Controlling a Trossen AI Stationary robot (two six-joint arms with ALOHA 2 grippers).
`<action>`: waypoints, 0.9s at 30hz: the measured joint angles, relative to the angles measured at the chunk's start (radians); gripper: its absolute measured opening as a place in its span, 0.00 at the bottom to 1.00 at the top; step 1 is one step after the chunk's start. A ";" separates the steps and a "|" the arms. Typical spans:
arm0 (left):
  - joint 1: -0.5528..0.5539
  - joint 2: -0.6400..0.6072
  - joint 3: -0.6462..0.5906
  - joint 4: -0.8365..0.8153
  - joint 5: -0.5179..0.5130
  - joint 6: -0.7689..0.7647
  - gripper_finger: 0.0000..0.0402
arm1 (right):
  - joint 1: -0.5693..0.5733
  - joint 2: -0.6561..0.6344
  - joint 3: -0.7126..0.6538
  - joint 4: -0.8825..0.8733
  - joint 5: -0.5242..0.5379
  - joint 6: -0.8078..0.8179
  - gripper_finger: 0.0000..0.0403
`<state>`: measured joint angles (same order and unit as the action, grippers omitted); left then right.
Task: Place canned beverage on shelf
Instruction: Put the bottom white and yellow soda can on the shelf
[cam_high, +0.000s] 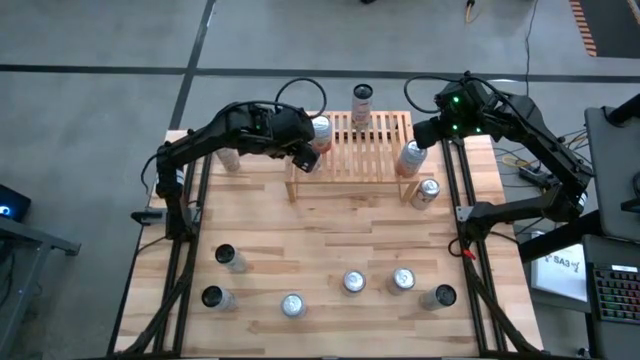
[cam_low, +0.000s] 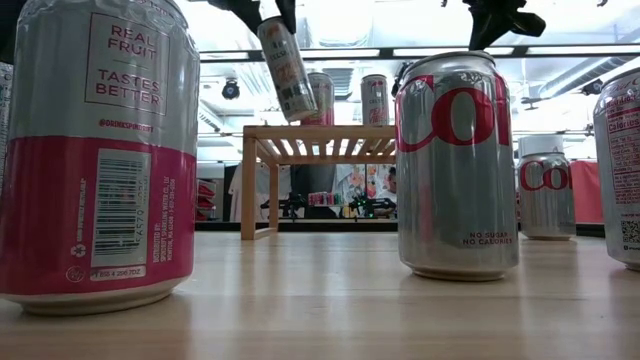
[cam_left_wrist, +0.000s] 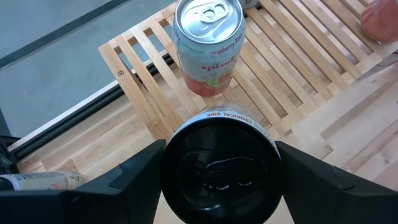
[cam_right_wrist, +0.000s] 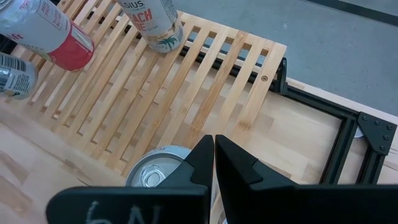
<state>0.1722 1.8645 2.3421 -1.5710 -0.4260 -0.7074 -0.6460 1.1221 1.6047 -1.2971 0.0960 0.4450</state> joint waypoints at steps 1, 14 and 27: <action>0.000 0.000 0.000 0.000 0.000 0.000 0.64 | 0.000 0.000 0.000 0.000 0.000 0.000 0.02; -0.001 0.042 -0.002 0.003 0.000 0.019 0.64 | 0.000 0.000 0.000 0.000 0.000 0.000 0.02; -0.001 0.061 0.001 0.003 0.014 0.032 0.70 | 0.000 0.000 0.000 0.000 0.000 -0.001 0.02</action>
<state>0.1715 1.9259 2.3432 -1.5677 -0.4118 -0.6750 -0.6460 1.1221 1.6047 -1.2975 0.0956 0.4444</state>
